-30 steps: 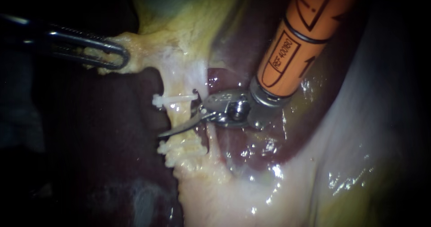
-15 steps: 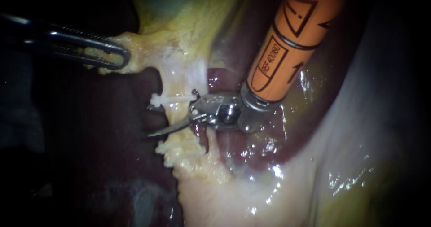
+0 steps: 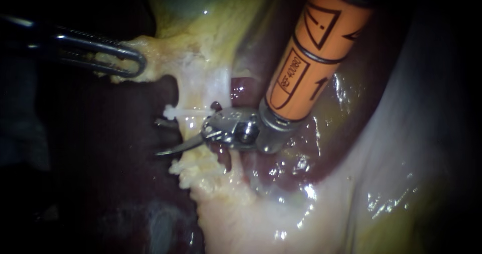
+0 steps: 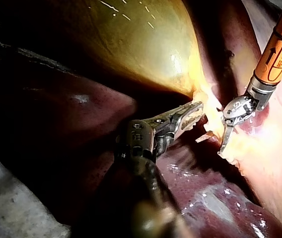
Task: Go to the cutting position left tube
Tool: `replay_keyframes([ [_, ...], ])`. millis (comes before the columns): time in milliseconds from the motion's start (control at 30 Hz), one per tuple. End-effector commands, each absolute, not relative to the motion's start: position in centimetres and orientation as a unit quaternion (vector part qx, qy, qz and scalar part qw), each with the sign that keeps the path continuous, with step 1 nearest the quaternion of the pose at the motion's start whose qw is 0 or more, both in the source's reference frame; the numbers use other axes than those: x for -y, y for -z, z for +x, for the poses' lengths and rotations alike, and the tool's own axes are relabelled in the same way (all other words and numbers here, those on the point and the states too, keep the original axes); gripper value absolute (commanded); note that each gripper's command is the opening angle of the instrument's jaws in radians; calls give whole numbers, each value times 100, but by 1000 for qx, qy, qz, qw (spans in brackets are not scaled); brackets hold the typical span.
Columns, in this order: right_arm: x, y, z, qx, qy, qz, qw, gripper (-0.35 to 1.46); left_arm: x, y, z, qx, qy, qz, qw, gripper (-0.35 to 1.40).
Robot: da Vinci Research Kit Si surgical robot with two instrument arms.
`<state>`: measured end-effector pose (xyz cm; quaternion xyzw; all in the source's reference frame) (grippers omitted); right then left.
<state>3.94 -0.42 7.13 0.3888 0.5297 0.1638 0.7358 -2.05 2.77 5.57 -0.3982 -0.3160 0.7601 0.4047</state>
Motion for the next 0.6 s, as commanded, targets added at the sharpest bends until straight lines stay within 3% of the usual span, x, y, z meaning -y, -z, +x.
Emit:
replay_keyframes([
  [33,42,-713,394,-531,-162,391,734,145,-277,-557,-205,316,-760,-398,405,-35],
  [600,52,-662,397,-563,-145,440,684,145,-277,-558,-204,316,-760,-398,404,-35],
])
